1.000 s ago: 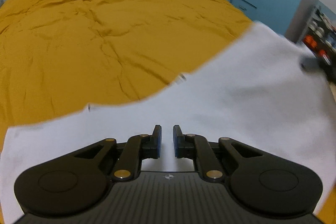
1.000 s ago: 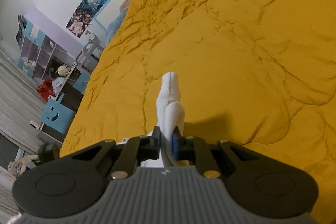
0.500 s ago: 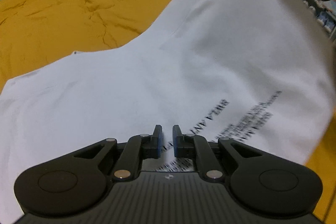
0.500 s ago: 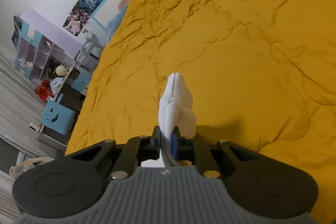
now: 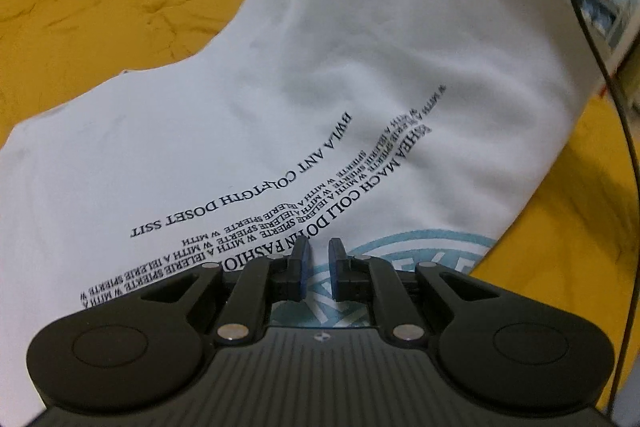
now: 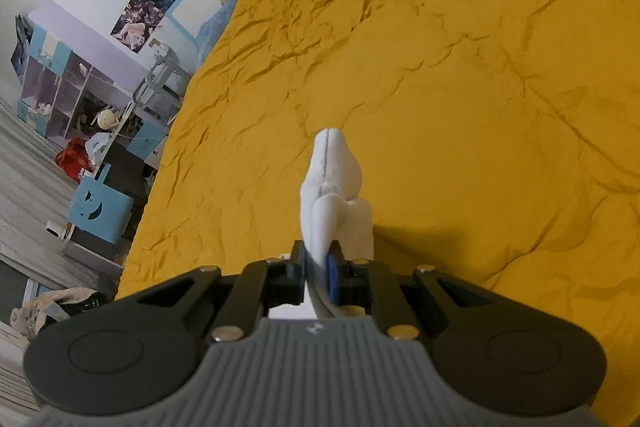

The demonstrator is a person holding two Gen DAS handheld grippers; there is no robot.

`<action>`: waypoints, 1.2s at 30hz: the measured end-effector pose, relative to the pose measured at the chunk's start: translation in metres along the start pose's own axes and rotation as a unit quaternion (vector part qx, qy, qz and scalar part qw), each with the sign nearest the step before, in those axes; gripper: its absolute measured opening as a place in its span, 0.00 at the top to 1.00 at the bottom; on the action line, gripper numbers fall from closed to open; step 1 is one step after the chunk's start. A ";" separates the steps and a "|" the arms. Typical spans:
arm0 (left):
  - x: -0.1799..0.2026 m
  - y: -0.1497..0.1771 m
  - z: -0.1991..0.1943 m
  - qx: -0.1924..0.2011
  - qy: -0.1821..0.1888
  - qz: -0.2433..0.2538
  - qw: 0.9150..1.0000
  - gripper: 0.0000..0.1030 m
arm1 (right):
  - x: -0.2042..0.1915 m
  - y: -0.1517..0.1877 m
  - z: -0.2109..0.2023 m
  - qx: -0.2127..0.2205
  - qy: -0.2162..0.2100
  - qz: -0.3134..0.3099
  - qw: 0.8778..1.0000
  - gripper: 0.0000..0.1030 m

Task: Fold small clothes

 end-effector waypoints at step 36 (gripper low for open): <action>-0.242 0.049 -0.058 0.077 -0.087 -0.213 0.970 0.89 | -0.198 0.093 0.320 -0.166 0.039 -0.011 0.985 0.95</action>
Point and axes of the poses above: each gripper's, at about its wrist camera, not at the fingertips, and z roughly the way its jaws point, x to its right, y to its underside, the point moved 1 cm from there along z, roughly the way its jaws point, and after that the axes turned 10 degrees about -x, right-handed, at the moved point
